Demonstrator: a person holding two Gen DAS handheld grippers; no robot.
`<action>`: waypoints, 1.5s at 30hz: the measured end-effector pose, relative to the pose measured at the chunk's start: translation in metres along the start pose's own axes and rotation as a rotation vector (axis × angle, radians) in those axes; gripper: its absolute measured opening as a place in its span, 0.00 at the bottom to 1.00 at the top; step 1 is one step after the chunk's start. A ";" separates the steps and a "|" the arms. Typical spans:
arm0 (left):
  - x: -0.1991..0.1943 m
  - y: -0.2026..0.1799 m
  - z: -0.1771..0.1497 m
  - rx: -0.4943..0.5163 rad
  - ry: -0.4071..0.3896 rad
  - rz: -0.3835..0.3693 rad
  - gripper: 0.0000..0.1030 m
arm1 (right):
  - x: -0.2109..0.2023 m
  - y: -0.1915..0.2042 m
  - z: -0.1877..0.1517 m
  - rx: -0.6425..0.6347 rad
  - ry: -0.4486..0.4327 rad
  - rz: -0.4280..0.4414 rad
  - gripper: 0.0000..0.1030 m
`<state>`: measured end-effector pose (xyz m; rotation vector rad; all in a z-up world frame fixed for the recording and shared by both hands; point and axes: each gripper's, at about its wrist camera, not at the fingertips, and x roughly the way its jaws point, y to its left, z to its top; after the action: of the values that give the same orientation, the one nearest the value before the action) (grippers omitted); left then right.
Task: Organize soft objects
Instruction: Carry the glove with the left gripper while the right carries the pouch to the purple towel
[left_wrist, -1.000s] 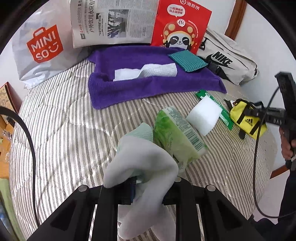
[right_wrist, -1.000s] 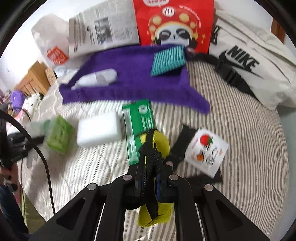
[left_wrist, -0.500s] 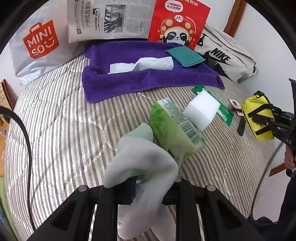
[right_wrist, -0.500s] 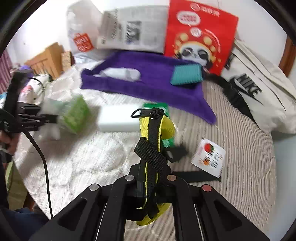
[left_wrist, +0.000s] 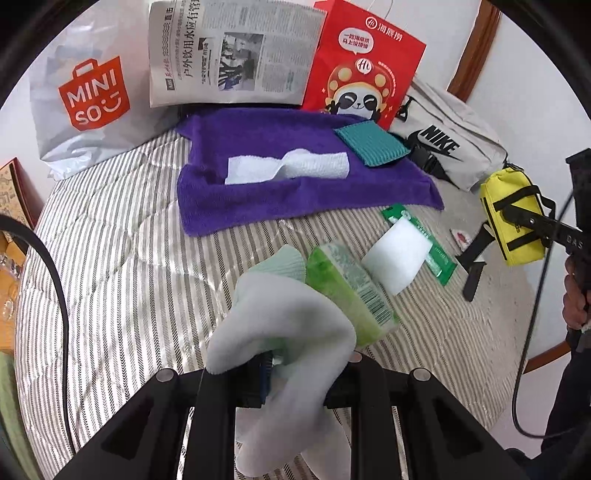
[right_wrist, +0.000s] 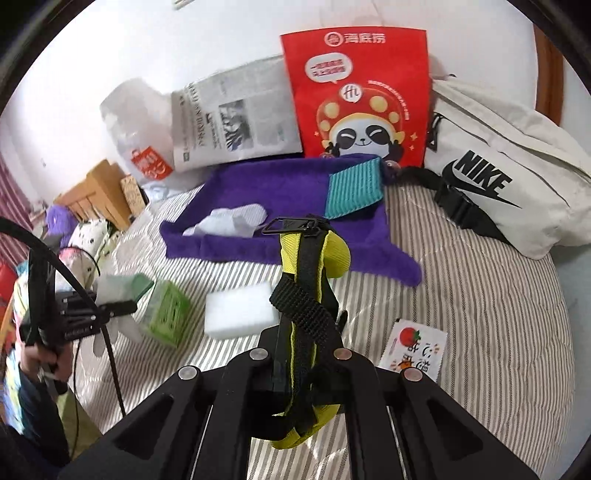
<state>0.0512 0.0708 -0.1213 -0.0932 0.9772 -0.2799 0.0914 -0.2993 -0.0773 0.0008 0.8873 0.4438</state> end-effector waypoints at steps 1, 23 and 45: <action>-0.001 0.000 0.001 0.000 -0.005 0.001 0.18 | -0.001 -0.001 0.002 0.002 -0.003 0.002 0.06; 0.006 0.001 -0.001 -0.005 0.033 -0.009 0.18 | 0.064 0.034 -0.059 -0.166 0.203 -0.059 0.20; -0.016 0.006 0.008 -0.021 -0.004 -0.032 0.18 | 0.048 0.036 -0.040 -0.139 0.151 -0.088 0.07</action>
<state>0.0500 0.0807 -0.1051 -0.1289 0.9755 -0.2983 0.0745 -0.2561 -0.1318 -0.2007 0.9988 0.4264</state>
